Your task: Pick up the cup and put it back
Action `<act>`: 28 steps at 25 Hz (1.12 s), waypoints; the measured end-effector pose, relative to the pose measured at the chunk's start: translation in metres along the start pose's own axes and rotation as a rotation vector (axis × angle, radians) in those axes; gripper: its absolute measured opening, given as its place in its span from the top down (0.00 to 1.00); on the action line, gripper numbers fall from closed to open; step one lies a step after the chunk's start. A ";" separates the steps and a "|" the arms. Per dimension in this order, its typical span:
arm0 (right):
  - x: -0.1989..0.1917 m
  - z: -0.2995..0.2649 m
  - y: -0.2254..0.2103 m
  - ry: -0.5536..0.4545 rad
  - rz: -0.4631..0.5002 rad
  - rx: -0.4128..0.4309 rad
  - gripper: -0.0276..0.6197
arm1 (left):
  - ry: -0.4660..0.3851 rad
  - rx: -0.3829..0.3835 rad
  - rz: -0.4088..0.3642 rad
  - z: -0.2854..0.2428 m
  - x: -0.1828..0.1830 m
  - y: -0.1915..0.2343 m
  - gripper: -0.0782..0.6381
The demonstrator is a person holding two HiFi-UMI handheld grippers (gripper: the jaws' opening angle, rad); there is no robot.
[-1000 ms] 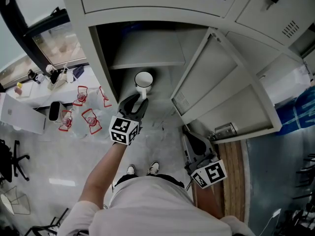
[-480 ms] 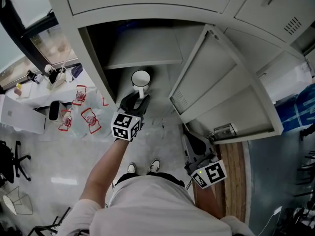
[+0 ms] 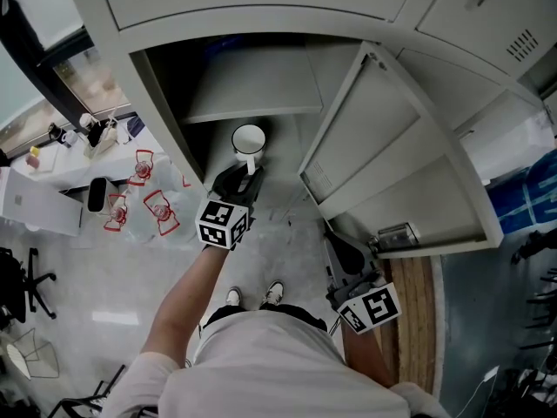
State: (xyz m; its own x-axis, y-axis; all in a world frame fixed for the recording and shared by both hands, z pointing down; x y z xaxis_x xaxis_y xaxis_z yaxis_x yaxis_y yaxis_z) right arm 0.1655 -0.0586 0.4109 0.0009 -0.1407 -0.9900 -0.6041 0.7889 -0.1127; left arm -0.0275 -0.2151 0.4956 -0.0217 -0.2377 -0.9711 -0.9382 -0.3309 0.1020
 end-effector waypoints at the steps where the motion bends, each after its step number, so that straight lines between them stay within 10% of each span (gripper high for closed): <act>1: 0.000 0.000 0.000 0.001 0.000 0.001 0.93 | 0.001 0.002 0.000 0.000 -0.001 -0.001 0.73; 14: -0.003 0.001 -0.002 0.004 -0.005 0.015 0.93 | 0.005 0.029 -0.011 -0.005 0.000 -0.003 0.77; 28: -0.004 0.001 -0.005 0.012 -0.006 0.025 0.93 | -0.055 -0.124 -0.049 -0.001 -0.001 0.000 0.79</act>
State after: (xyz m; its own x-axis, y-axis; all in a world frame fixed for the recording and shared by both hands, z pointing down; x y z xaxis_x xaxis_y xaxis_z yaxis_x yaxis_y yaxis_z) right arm 0.1689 -0.0613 0.4151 -0.0052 -0.1531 -0.9882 -0.5844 0.8024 -0.1213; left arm -0.0268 -0.2156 0.4970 0.0015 -0.1691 -0.9856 -0.8888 -0.4520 0.0762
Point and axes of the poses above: the fingertips, and each gripper's own axes: z backward along the fingers, y to its left, x out of its top, the point moved 5 cm from there along z, backward along the fingers, and after that the axes turned 15 degrees about x, right-handed, at the moved point
